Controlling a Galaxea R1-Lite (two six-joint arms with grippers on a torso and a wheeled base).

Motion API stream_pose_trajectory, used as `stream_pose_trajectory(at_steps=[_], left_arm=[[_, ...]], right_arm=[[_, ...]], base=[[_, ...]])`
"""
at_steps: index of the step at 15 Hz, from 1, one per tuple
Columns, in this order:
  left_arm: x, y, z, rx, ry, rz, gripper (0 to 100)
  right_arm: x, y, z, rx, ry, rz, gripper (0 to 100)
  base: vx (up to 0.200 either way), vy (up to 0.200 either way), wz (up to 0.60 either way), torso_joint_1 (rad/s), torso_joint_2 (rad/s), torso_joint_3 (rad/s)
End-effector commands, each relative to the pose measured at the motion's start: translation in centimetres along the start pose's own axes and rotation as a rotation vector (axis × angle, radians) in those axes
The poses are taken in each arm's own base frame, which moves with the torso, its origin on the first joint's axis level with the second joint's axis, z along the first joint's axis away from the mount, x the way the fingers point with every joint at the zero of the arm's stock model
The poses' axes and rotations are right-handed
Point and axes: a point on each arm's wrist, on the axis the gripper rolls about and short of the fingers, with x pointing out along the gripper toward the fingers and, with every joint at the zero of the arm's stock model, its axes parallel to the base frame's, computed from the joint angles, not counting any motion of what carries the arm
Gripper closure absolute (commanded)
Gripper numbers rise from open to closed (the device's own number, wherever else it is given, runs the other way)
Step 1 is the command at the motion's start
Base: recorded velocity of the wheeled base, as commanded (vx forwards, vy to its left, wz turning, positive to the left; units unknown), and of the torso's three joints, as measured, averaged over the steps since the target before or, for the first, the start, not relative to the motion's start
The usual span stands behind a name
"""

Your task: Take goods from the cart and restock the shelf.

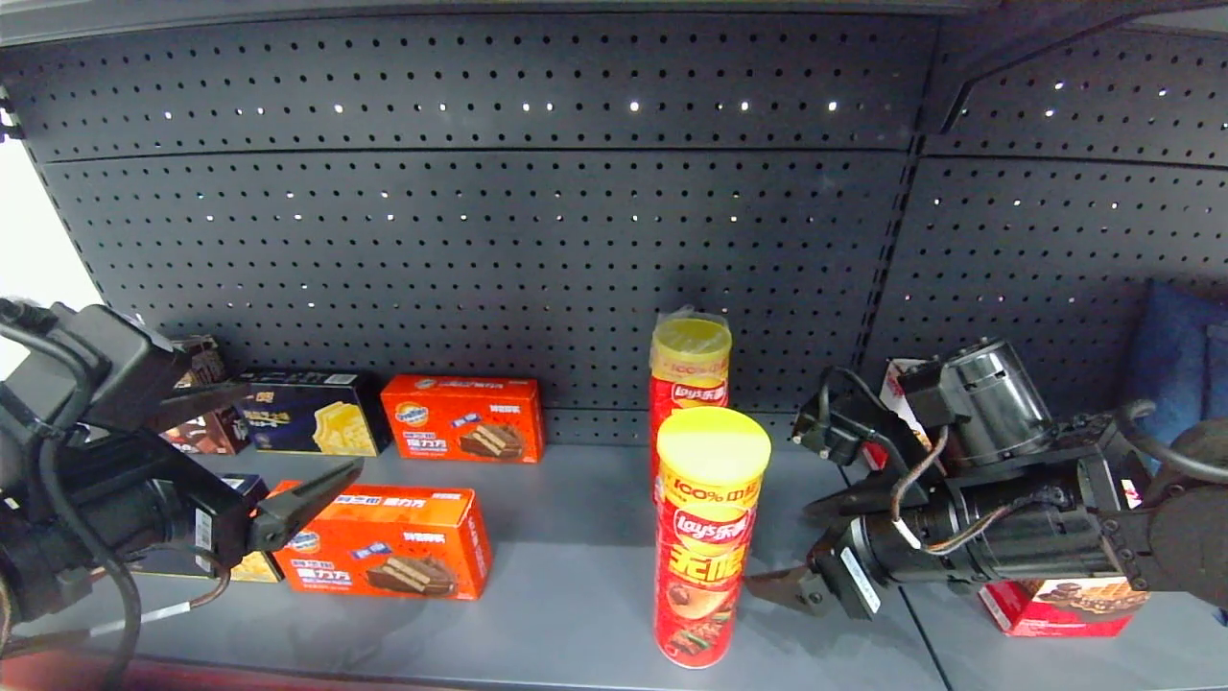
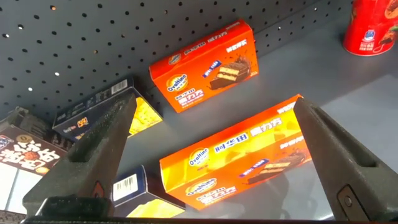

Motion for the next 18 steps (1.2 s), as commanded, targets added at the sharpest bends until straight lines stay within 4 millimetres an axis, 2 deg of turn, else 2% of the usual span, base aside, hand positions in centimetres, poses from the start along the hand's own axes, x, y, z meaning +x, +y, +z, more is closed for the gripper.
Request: stream_pose_trajectory(at_steps=[1, 3, 5, 6, 7, 8, 9, 10, 12, 14, 15, 18], left_arm=[[-0.1, 0.0, 0.0, 0.001, -0.003, 0.001, 0], [-0.2, -0.2, -0.4, -0.001, 0.010, -0.004, 0], [-0.8, -0.3, -0.5, -0.001, 0.000, 0.000, 0], [-1.6, -0.4, -0.4, 0.001, -0.022, 0.011, 0], [-2.4, -0.4, -0.3, -0.002, -0.046, 0.022, 0], [-3.0, -0.5, -0.3, -0.015, -0.062, 0.026, 0], [-4.7, -0.9, -0.4, -0.059, -0.104, 0.039, 0], [-5.8, -1.2, -0.7, -0.084, -0.130, 0.049, 0], [-8.9, -2.4, -2.7, -0.142, -0.184, 0.060, 0], [-11.1, -3.9, -5.9, -0.147, -0.182, 0.062, 0], [-12.3, -4.9, -8.1, -0.149, -0.175, 0.080, 0], [-14.8, -6.9, -12.6, -0.154, -0.160, 0.133, 0]], right_arm=[[-0.8, 0.0, 0.0, 0.001, -0.018, -0.004, 0], [-3.1, -0.2, 0.8, 0.009, -0.098, -0.024, 0], [-6.4, -0.8, 2.2, 0.018, -0.247, -0.070, 0], [-9.7, -1.0, 2.8, 0.021, -0.365, -0.137, 0], [-12.5, -1.0, 2.6, 0.027, -0.438, -0.186, 0], [-14.1, -1.1, 2.1, 0.034, -0.477, -0.216, 0], [-18.0, -1.5, -0.3, 0.066, -0.556, -0.326, 0], [-20.0, -1.2, -2.1, 0.084, -0.612, -0.397, 0], [-22.7, 0.4, -7.8, 0.163, -0.694, -0.586, 0], [-22.9, 2.8, -13.1, 0.188, -0.723, -0.700, 0], [-22.0, 4.2, -16.3, 0.207, -0.720, -0.758, 0], [-19.5, 6.6, -22.5, 0.241, -0.680, -0.804, 0]], base=[[0.000, 0.000, 0.00, 0.000, 0.00, 0.000], [0.000, 0.000, 0.00, 0.000, 0.00, 0.000], [0.000, 0.000, 0.00, 0.000, 0.00, 0.000], [0.000, 0.000, 0.00, 0.000, 0.00, 0.000], [0.000, 0.000, 0.00, 0.000, 0.00, 0.000], [0.000, 0.000, 0.00, 0.000, 0.00, 0.000], [0.000, 0.000, 0.00, 0.000, 0.00, 0.000], [0.000, 0.000, 0.00, 0.000, 0.00, 0.000], [0.000, 0.000, 0.00, 0.000, 0.00, 0.000], [0.000, 0.000, 0.00, 0.000, 0.00, 0.000], [0.000, 0.000, 0.00, 0.000, 0.00, 0.000], [0.000, 0.000, 0.00, 0.000, 0.00, 0.000]])
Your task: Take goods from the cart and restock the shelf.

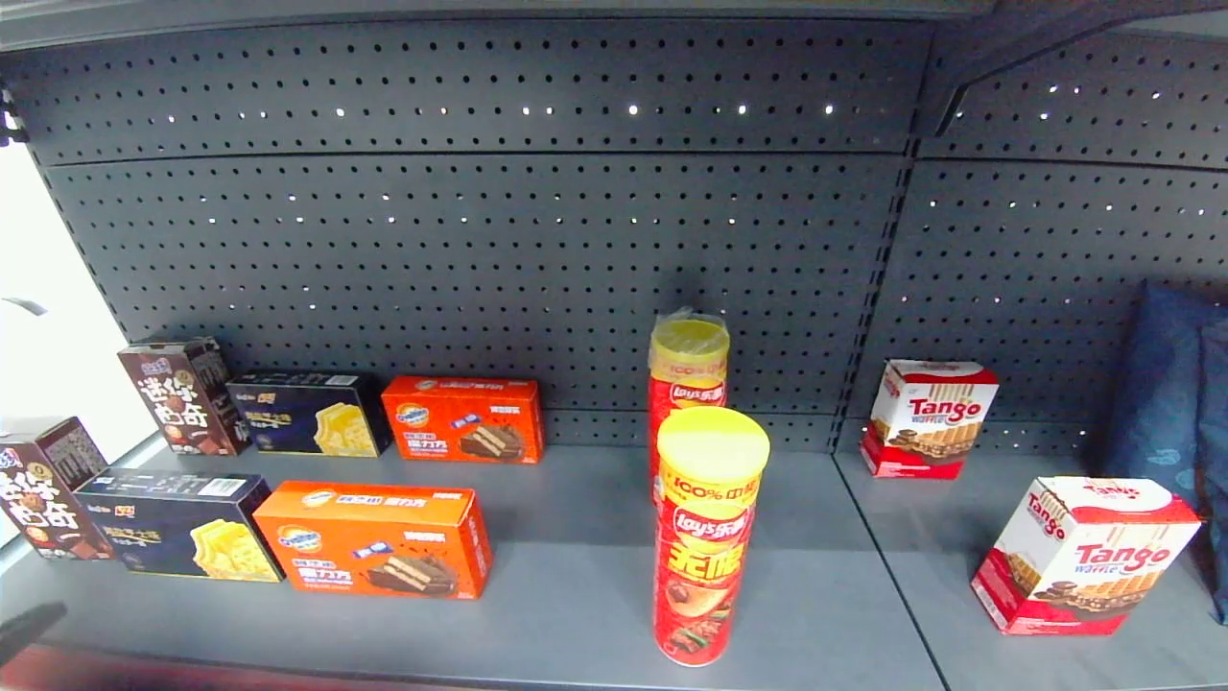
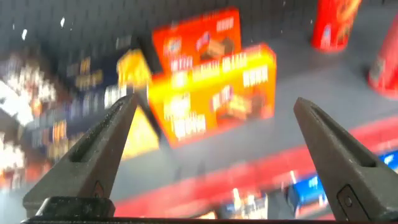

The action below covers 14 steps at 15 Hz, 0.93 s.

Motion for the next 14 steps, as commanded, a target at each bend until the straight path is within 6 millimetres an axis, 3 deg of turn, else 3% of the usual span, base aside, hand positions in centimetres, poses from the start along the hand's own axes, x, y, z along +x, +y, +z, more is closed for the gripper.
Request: stream_pose_trajectory(at_steps=[1, 3, 4, 7, 14], left_arm=[[-4.1, -1.3, -5.3, 0.001, -0.064, 0.051, 0], [-4.1, -1.3, -5.4, -0.005, -0.037, 0.098, 0], [-4.0, -1.3, -5.8, -0.005, -0.030, 0.107, 0], [-3.8, -1.3, -6.0, -0.027, -0.049, 0.105, 0], [-3.8, -1.5, -6.5, -0.074, -0.006, 0.076, 0]], right_arm=[[-4.3, 1.0, -8.4, 0.012, -0.034, -0.141, 0], [-3.8, 0.8, -9.4, 0.018, -0.016, -0.189, 0], [-2.9, 0.9, -11.8, 0.023, 0.040, -0.190, 0], [-3.1, 1.0, -11.8, 0.023, -0.050, -0.027, 0], [-3.2, 1.1, -12.5, 0.066, -0.032, -0.041, 0]], base=[[0.000, 0.000, 0.00, 0.000, 0.00, 0.000], [0.000, 0.000, 0.00, 0.000, 0.00, 0.000], [0.000, 0.000, 0.00, 0.000, 0.00, 0.000], [0.000, 0.000, 0.00, 0.000, 0.00, 0.000], [0.000, 0.000, 0.00, 0.000, 0.00, 0.000]])
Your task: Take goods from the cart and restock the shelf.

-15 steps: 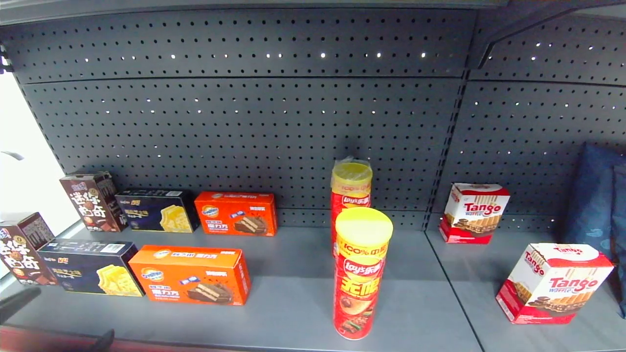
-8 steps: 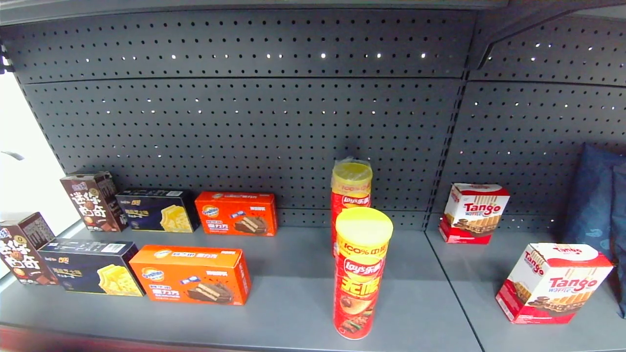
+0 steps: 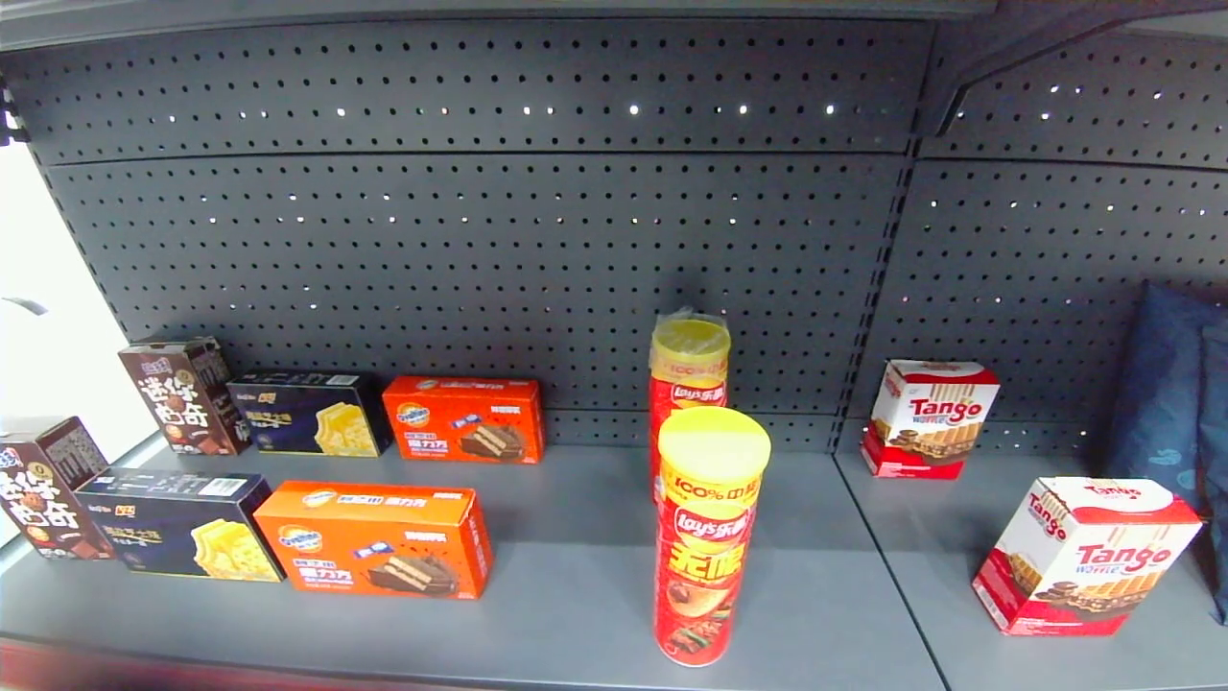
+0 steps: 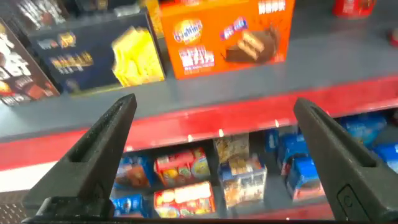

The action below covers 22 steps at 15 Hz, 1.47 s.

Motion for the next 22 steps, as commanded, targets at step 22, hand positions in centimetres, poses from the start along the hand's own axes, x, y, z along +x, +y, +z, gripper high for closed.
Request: stream_pose_trajectory(at_steps=[22], left_arm=[[-0.68, -0.28, -0.21, -0.116, -0.088, 0.164, 0]], right_arm=[[-0.01, 0.00, -0.04, 0.000, -0.001, -0.001, 0]], base=[[0.000, 0.000, 0.00, 0.000, 0.00, 0.000]])
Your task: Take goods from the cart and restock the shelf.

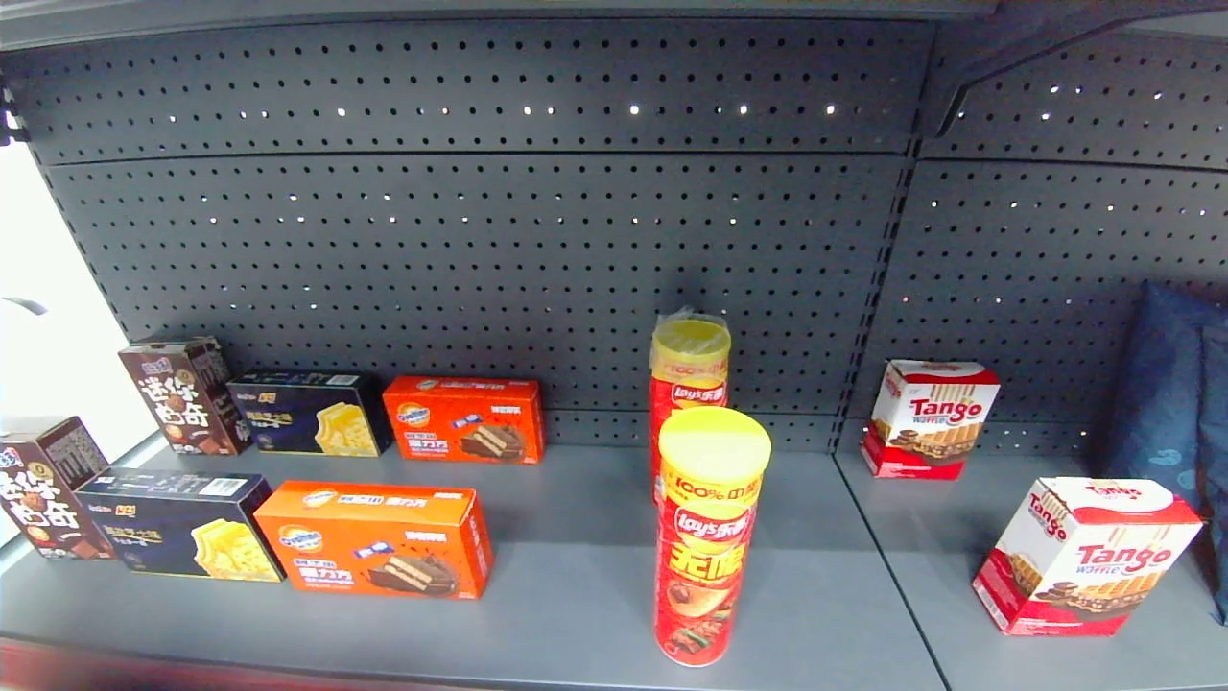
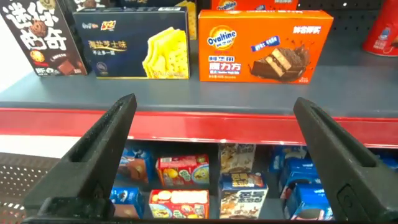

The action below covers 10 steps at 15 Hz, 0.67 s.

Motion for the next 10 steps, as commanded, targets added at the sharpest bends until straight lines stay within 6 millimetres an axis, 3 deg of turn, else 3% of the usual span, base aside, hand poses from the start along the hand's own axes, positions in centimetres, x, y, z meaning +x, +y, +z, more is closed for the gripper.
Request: stream_pose_trajectory(at_steps=[1, 3, 5, 10], left_arm=[[-0.05, 0.00, 0.00, 0.003, -0.008, 0.001, 0], [-0.05, 0.03, 0.00, -0.004, -0.008, 0.012, 0], [-0.05, 0.04, 0.00, -0.005, -0.008, 0.020, 0], [-0.05, 0.03, 0.00, -0.004, -0.008, 0.015, 0]], right_arm=[[0.01, 0.00, 0.00, 0.000, 0.002, 0.000, 0], [0.01, 0.00, 0.00, 0.000, 0.002, 0.000, 0], [0.01, 0.00, 0.00, 0.000, 0.002, 0.003, 0], [0.01, 0.00, 0.00, 0.000, 0.002, 0.003, 0]], base=[[0.000, 0.000, 0.00, 0.000, 0.00, 0.000], [0.000, 0.000, 0.00, 0.000, 0.00, 0.000], [-0.200, 0.000, 0.00, 0.000, 0.00, -0.002], [0.000, 0.000, 0.00, 0.000, 0.00, 0.000]])
